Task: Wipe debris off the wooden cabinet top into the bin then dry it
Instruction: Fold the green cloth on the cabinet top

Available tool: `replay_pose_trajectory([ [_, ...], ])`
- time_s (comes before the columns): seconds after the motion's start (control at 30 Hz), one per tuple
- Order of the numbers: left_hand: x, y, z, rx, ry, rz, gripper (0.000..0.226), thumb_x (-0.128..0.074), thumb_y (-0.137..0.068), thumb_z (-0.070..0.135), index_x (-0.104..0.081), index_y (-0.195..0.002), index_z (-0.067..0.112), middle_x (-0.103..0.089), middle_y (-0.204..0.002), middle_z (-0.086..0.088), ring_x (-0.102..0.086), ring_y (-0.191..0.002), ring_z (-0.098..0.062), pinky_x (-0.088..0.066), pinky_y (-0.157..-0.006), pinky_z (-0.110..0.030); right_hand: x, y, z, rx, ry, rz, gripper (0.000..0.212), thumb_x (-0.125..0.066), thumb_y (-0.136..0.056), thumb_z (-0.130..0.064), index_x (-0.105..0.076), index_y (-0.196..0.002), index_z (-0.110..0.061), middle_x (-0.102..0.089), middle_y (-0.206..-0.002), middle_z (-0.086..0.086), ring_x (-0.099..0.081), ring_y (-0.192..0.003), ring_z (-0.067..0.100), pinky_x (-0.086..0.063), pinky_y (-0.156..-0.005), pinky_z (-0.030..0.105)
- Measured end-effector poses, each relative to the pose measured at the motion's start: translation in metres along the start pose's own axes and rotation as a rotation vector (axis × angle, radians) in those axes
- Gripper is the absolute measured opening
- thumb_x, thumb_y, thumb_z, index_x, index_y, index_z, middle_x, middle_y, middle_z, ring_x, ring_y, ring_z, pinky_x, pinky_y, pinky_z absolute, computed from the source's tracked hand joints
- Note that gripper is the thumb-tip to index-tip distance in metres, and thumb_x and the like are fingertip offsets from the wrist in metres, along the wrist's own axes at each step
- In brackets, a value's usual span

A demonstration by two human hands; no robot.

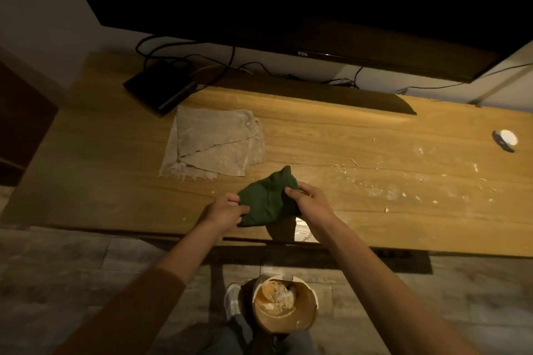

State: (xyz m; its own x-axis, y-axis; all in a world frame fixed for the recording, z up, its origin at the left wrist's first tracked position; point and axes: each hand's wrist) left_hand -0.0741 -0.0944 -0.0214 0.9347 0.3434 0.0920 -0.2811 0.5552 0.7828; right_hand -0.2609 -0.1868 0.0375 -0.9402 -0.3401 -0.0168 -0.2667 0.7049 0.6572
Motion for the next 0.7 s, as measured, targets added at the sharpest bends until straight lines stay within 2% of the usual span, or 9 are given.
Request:
replay_pose_trajectory([
  [0.1, -0.032, 0.005, 0.018, 0.03, 0.113, -0.12, 0.035, -0.069, -0.092, 0.015, -0.061, -0.126, 0.009, -0.064, -0.119, -0.008, -0.065, -0.108, -0.02, -0.056, -0.098, -0.035, 0.022, 0.006, -0.027, 0.148, 0.226, -0.011, 0.018, -0.057, -0.104, -0.012, -0.073, -0.107, -0.02, -0.078, -0.101, 0.004, -0.072, -0.103, 0.022, -0.062, -0.075, 0.026],
  [0.2, -0.061, 0.014, 0.046, -0.053, 0.107, -0.222, 0.035, -0.068, -0.092, 0.018, -0.059, -0.123, 0.005, -0.062, -0.111, -0.009, -0.063, -0.102, -0.02, -0.054, -0.093, -0.031, 0.041, 0.004, -0.053, 0.323, 0.561, 0.033, 0.022, -0.055, -0.104, -0.012, -0.07, -0.12, -0.009, -0.073, -0.109, 0.014, -0.068, -0.105, 0.031, -0.059, -0.089, 0.045],
  [0.23, -0.07, 0.016, 0.056, -0.1, 0.086, -0.211, 0.05, -0.071, -0.09, 0.017, -0.051, -0.134, 0.005, -0.061, -0.112, -0.005, -0.063, -0.102, -0.018, -0.057, -0.086, -0.028, 0.046, 0.004, -0.061, 0.38, 0.666, 0.048, 0.025, -0.055, -0.104, -0.012, -0.068, -0.125, -0.009, -0.073, -0.111, 0.013, -0.067, -0.105, 0.03, -0.056, -0.09, 0.044],
  [0.3, -0.085, 0.021, 0.071, -0.271, -0.066, -0.099, 0.083, -0.076, -0.087, 0.018, -0.028, -0.153, 0.021, -0.048, -0.131, 0.006, -0.058, -0.112, -0.013, -0.055, -0.073, -0.023, 0.055, 0.003, -0.069, 0.486, 0.855, 0.074, 0.03, -0.056, -0.104, -0.014, -0.064, -0.133, -0.01, -0.071, -0.116, 0.01, -0.066, -0.107, 0.028, -0.053, -0.088, 0.037],
  [0.37, -0.094, 0.027, 0.074, -0.558, -0.287, 0.023, 0.096, -0.078, -0.084, 0.017, -0.018, -0.156, 0.038, -0.032, -0.15, 0.007, -0.051, -0.123, -0.013, -0.051, -0.076, -0.02, 0.061, 0.004, -0.066, 0.562, 0.987, 0.07, 0.035, -0.057, -0.103, -0.014, -0.061, -0.138, -0.013, -0.072, -0.121, 0.011, -0.066, -0.107, 0.03, -0.052, -0.089, 0.038],
  [0.43, -0.095, 0.029, 0.065, -0.837, -0.489, 0.082, 0.09, -0.077, -0.084, 0.014, -0.028, -0.153, 0.042, -0.027, -0.155, 0.01, -0.05, -0.124, -0.01, -0.056, -0.08, -0.021, 0.063, 0.009, -0.05, 0.609, 1.077, 0.024, 0.036, -0.057, -0.103, -0.014, -0.06, -0.139, -0.017, -0.073, -0.122, 0.01, -0.068, -0.104, 0.032, -0.053, -0.086, 0.039],
  [0.5, -0.094, 0.03, 0.047, -0.965, -0.646, 0.078, 0.077, -0.074, -0.084, 0.01, -0.042, -0.147, 0.037, -0.035, -0.153, 0.013, -0.051, -0.124, -0.007, -0.057, -0.087, -0.025, 0.064, 0.016, -0.024, 0.635, 1.136, -0.055, 0.036, -0.054, -0.103, -0.014, -0.059, -0.138, -0.021, -0.072, -0.124, 0.008, -0.069, -0.103, 0.031, -0.056, -0.086, 0.043],
  [0.6, -0.09, 0.03, 0.006, -0.939, -0.808, 0.065, 0.053, -0.074, -0.082, 0.005, -0.063, -0.129, 0.027, -0.061, -0.132, 0.008, -0.059, -0.119, -0.01, -0.053, -0.097, -0.03, 0.066, 0.027, 0.019, 0.623, 1.233, -0.164, 0.038, -0.051, -0.104, -0.017, -0.055, -0.141, -0.027, -0.07, -0.126, 0.005, -0.069, -0.105, 0.028, -0.058, -0.085, 0.046],
  [0.7, -0.086, 0.035, -0.031, -0.884, -0.915, 0.07, 0.046, -0.076, -0.079, 0.005, -0.069, -0.122, 0.02, -0.069, -0.121, 0.003, -0.063, -0.114, -0.016, -0.052, -0.095, -0.031, 0.07, 0.036, 0.053, 0.585, 1.306, -0.214, 0.042, -0.053, -0.103, -0.021, -0.051, -0.144, -0.029, -0.068, -0.129, 0.005, -0.066, -0.11, 0.03, -0.056, -0.084, 0.045],
])
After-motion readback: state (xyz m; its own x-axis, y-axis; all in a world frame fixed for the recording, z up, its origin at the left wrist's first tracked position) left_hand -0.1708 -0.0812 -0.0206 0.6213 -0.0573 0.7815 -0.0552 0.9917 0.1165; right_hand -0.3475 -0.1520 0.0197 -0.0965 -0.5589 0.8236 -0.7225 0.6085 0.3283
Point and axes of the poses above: each hand's wrist, its own y-axis away from the middle knuckle, its own x-axis out of the back of the hand, z = x × y
